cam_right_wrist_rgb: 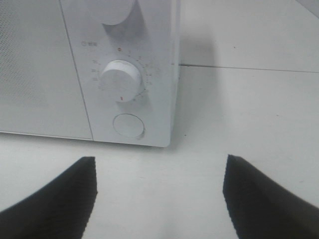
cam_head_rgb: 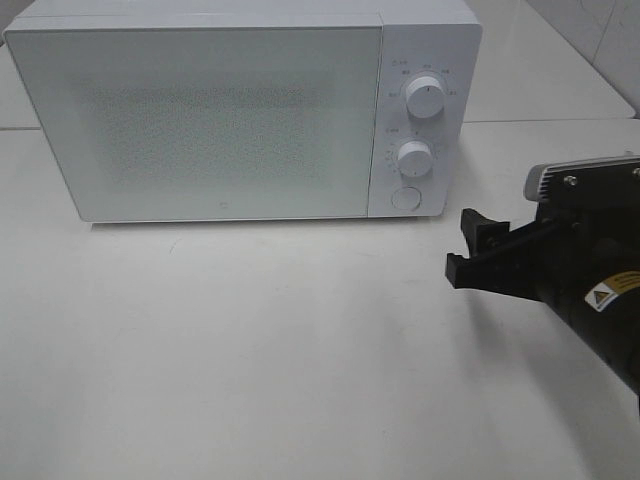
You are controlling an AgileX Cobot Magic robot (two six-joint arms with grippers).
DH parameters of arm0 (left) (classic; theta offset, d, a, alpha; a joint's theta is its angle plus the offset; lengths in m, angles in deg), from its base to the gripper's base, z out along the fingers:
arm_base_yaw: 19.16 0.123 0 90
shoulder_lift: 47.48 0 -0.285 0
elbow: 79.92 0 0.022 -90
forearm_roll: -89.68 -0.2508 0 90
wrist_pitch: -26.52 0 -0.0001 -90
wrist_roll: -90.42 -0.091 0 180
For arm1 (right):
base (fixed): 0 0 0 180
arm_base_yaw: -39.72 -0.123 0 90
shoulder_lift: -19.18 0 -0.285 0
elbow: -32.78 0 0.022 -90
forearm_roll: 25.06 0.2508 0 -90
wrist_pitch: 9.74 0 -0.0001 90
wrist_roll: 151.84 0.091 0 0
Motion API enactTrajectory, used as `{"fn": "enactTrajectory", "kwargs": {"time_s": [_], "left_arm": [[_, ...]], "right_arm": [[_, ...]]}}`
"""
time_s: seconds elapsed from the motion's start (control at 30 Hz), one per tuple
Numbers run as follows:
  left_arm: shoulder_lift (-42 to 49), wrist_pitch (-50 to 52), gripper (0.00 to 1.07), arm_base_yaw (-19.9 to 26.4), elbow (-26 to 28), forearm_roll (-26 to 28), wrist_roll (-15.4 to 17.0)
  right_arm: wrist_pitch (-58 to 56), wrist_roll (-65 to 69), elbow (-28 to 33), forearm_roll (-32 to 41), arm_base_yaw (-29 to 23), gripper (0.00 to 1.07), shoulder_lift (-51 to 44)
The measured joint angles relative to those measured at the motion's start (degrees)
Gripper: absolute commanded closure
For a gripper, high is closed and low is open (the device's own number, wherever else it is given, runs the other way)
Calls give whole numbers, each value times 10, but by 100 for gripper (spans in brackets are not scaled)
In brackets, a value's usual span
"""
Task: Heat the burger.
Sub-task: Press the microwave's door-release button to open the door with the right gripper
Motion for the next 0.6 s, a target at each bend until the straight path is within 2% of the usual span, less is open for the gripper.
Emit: {"fn": "enactTrajectory", "kwargs": {"time_s": [0.03,0.13,0.3,0.6], "left_arm": [[0,0,7,0,0,0,0],[0,0,7,0,0,0,0],[0,0,7,0,0,0,0],[0,0,7,0,0,0,0]], "right_arm": [[2,-2,-13,13,-18,35,11],[2,-3,-19,19,-27,35,15],[3,-41,-60,67,-68,35,50],[3,-57,-80,87,-77,35,53]]}}
